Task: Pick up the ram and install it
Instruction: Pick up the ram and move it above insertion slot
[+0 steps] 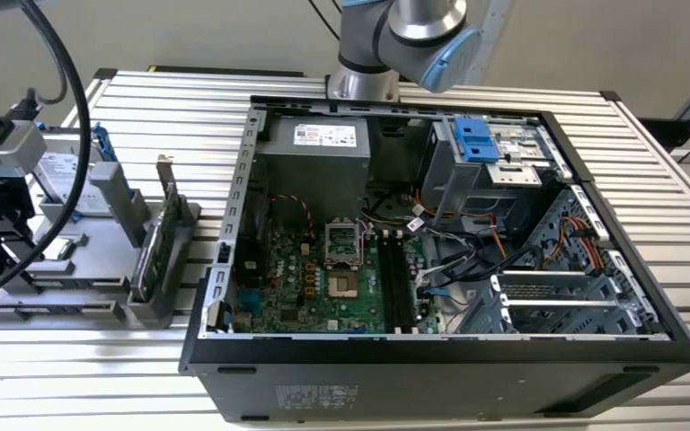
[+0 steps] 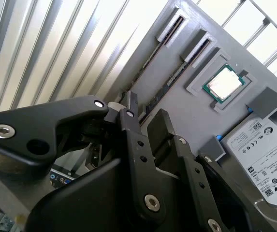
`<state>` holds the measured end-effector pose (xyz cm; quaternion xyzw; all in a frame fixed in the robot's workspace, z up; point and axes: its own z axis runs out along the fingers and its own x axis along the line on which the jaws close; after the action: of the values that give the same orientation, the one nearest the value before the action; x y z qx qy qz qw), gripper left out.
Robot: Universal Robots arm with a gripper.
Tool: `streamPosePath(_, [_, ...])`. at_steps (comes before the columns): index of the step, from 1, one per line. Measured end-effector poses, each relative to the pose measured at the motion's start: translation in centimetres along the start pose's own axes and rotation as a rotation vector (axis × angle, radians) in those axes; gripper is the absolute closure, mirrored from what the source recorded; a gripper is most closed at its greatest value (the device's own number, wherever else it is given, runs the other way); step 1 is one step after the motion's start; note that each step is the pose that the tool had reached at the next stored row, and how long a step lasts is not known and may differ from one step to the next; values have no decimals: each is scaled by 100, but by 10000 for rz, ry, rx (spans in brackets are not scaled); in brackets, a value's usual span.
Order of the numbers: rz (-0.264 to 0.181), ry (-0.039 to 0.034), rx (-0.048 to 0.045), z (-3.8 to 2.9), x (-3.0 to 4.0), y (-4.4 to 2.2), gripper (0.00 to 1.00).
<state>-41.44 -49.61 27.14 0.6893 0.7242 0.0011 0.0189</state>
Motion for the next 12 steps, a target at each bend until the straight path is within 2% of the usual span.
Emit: streamPosePath(12, [1, -1, 1, 44, 2, -1, 0])
